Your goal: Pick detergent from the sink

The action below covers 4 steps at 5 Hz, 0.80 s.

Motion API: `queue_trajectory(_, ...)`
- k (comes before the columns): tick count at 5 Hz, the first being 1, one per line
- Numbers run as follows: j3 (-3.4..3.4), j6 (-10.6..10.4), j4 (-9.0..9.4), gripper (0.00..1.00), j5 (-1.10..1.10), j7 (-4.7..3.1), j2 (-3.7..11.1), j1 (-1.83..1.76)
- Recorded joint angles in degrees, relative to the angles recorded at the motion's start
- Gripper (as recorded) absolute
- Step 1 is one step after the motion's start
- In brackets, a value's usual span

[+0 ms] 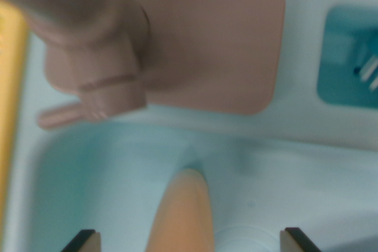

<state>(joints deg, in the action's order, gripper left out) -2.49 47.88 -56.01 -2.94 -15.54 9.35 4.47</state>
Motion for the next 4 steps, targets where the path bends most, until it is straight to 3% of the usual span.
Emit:
queue_trajectory(1,-0.14,-1.28,1.12,0.00,-0.04,-0.52,0.35,0.12)
queue_trajectory(4,-0.24,-2.17,1.90,0.00,-0.07,-0.87,0.59,0.20)
